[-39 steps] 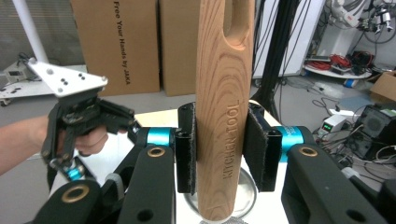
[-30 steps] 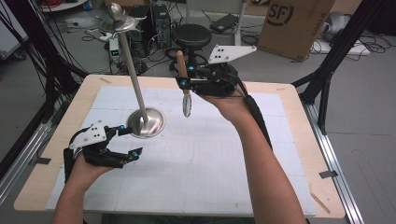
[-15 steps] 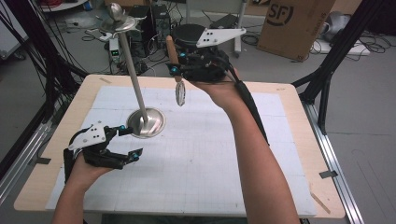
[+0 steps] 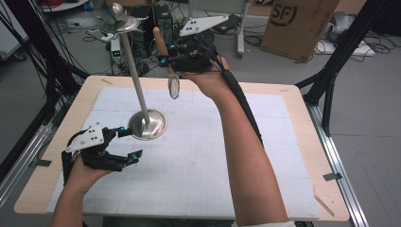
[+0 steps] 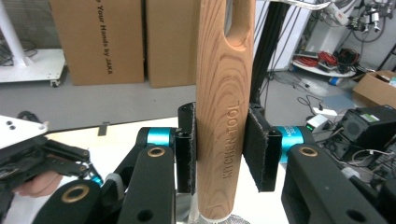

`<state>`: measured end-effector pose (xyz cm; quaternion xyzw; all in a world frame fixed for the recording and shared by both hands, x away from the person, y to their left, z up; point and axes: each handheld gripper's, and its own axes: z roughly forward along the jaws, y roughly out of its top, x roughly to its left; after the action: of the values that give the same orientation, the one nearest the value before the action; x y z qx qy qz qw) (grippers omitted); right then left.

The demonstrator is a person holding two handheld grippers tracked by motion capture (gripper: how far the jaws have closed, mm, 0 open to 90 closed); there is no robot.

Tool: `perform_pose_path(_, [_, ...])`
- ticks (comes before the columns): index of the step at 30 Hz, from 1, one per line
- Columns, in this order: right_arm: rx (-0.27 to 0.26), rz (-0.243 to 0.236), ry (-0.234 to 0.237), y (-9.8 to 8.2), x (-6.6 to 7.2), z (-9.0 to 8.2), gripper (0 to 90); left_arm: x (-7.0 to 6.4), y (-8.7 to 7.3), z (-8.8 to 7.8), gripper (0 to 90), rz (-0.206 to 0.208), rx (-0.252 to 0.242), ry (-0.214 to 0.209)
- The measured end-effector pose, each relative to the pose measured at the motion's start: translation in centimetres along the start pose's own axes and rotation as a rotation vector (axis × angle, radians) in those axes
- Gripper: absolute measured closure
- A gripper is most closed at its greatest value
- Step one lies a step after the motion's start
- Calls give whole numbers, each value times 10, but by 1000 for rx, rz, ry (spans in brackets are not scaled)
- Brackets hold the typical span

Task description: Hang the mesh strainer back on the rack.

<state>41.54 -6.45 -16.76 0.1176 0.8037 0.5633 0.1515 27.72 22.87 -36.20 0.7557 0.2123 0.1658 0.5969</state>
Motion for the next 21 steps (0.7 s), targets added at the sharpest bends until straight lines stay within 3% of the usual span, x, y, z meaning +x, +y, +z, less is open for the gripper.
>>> perform_pose_path(10, [36, -6, -30, 9, -1, 20, 673, -1, -1, 1, 192, -2, -1, -5])
perform_pose_path(21, [59, 0, -56, 10, -3, 28, 674, 0, -2, 1, 192, -7, 1, -5])
